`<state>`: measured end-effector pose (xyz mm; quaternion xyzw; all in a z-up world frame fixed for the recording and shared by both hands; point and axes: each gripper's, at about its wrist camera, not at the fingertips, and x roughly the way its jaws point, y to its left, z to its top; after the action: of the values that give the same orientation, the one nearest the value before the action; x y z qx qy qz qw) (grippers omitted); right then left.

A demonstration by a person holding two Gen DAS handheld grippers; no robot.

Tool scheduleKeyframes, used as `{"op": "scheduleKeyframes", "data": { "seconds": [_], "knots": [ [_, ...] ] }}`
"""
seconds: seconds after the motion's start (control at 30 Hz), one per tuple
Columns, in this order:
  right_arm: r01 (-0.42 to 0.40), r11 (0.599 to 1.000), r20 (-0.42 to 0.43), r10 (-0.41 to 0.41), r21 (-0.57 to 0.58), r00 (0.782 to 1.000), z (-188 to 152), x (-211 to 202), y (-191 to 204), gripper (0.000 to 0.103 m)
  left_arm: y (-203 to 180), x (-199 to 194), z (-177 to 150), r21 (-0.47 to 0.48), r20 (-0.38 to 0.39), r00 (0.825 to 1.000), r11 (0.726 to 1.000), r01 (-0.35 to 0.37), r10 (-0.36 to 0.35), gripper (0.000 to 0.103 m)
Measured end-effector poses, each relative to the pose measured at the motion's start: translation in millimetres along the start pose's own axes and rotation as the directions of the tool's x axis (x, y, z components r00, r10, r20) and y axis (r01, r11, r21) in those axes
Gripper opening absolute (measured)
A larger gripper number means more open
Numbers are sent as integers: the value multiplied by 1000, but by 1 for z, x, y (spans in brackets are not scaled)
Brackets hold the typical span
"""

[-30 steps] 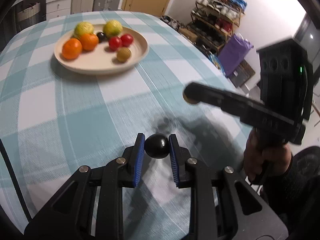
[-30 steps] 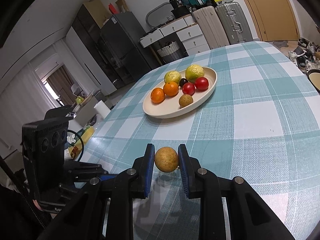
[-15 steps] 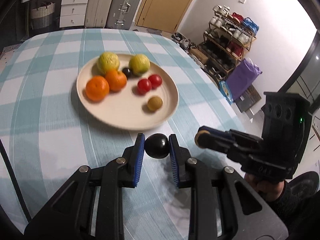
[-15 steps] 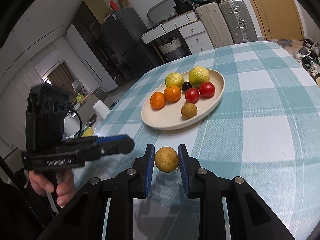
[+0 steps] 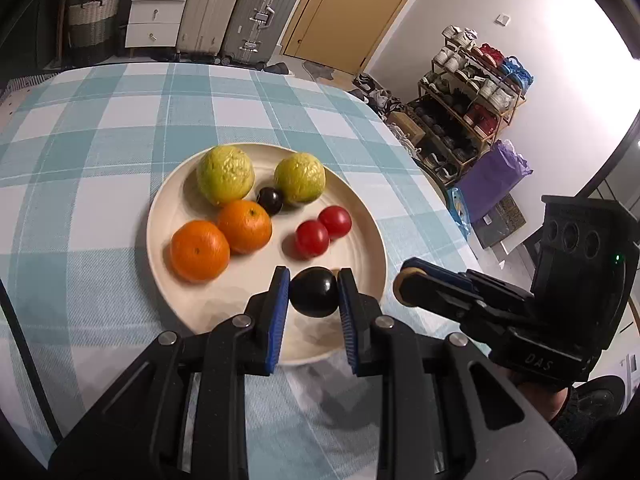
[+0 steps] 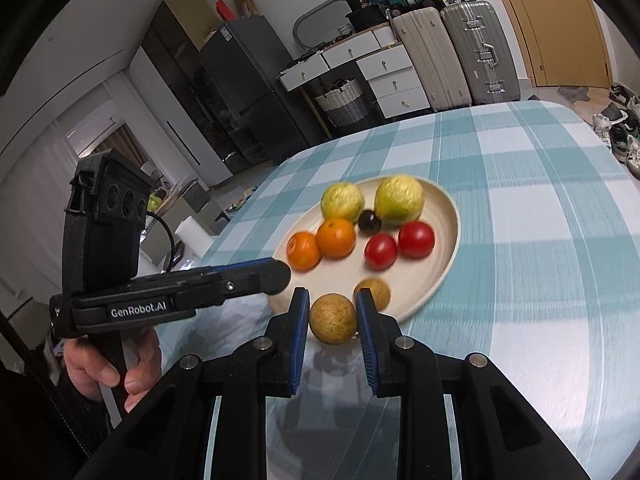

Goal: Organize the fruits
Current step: 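Carry the plum and brown fruit onto the cream plate and open both tools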

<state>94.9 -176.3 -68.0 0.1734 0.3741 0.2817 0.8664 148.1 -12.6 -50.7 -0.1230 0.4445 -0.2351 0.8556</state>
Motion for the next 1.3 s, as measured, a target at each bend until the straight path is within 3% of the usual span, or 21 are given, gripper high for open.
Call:
{"op": "scheduleKeyframes", "data": {
  "seconds": [0.53,1.17,1.3],
  "knots": [
    [60,998,-26,-60,24,998,29,33,-30,25,4,41,19,-3,-38,999,1000,14,-14,21],
    [64,998,-39,-64,22,997,33,46,-33,25,12,47,20,-38,-34,999,999,3,-4,22],
    [72,997,-36,-71,31,997,33,45,-34,38,12,43,20,-47,-29,1000,999,0,-2,22]
  ]
}}
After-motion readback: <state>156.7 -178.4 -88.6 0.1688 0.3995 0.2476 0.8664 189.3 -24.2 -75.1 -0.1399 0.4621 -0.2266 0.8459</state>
